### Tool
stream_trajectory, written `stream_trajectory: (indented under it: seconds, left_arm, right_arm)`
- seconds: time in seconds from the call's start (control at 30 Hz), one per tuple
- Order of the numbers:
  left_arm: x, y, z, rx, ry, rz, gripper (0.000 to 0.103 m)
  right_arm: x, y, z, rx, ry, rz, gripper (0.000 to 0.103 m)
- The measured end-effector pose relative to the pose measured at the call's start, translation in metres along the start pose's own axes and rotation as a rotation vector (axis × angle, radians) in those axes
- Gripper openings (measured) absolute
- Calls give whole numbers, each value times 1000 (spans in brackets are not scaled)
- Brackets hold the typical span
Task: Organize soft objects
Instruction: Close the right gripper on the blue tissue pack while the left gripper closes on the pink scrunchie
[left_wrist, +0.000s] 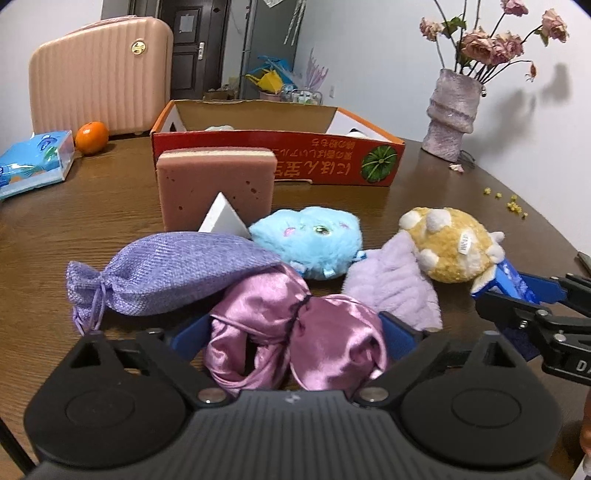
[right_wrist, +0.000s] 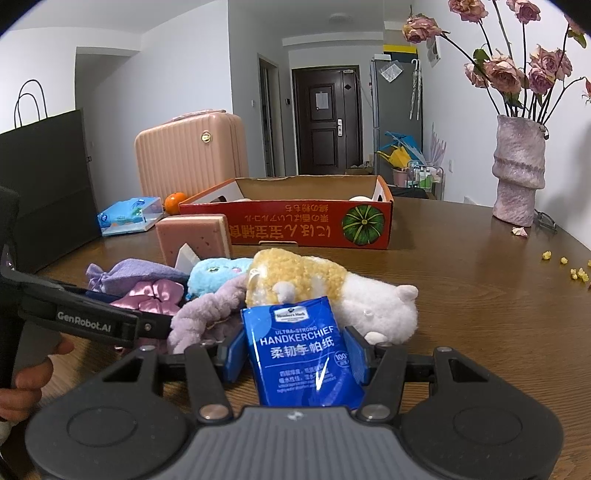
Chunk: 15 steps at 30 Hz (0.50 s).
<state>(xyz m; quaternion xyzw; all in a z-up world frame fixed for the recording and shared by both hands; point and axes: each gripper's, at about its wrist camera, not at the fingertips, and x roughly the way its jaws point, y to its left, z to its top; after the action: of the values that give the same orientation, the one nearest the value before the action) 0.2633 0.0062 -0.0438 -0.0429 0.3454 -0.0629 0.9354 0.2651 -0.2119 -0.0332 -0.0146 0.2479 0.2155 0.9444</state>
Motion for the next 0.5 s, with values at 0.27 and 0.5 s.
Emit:
stream_trajectory:
  seconds: [0.27,0.5]
  left_arm:
    - [-7,3,-5,-17,-18,-17,66]
    - [-15,5,-9,-25,-40,-19,52]
  right_arm:
    - [-1,3,-1,1,-2,8,54]
    - [-3,4,-2,4,-5,10,55]
